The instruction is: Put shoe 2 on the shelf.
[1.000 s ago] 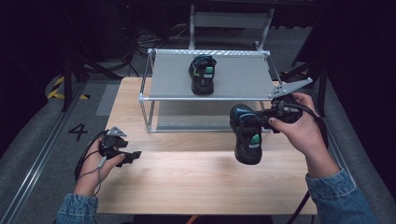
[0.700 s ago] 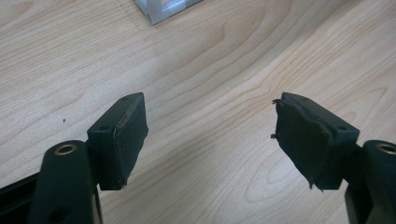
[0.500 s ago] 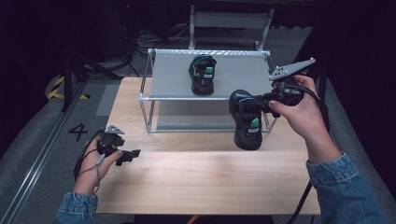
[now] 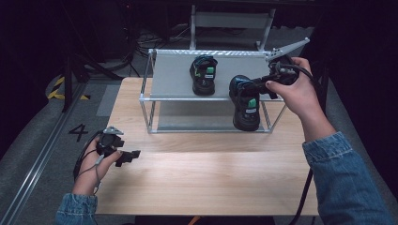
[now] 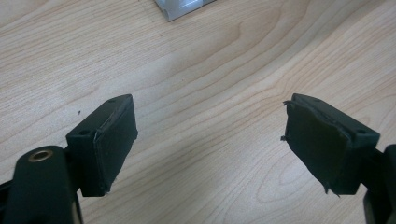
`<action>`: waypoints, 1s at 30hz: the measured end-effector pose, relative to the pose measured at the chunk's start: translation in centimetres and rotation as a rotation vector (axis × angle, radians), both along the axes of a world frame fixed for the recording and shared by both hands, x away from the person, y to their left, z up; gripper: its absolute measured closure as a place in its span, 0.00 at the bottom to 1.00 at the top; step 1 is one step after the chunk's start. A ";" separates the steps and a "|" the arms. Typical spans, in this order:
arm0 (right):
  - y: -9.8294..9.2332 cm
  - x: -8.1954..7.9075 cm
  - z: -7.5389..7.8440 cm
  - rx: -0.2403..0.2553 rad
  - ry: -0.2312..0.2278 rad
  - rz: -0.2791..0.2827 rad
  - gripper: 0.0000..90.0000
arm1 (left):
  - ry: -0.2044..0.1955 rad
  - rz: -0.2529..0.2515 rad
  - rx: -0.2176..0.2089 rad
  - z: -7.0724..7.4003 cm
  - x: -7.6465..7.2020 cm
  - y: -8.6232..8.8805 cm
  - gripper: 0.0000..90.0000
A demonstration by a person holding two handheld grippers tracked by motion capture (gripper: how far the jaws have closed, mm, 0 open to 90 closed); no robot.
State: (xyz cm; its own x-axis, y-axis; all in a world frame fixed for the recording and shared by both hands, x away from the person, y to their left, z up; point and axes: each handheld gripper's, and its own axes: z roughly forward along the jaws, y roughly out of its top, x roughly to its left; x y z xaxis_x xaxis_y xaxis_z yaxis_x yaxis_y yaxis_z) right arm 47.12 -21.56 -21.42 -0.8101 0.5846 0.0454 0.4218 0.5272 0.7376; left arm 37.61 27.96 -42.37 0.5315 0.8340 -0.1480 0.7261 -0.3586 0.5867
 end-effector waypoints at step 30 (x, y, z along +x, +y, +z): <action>2.5 8.1 -0.7 -0.025 0.020 -0.028 0.78 | 0.003 0.018 -0.035 -0.3 0.4 0.6 0.19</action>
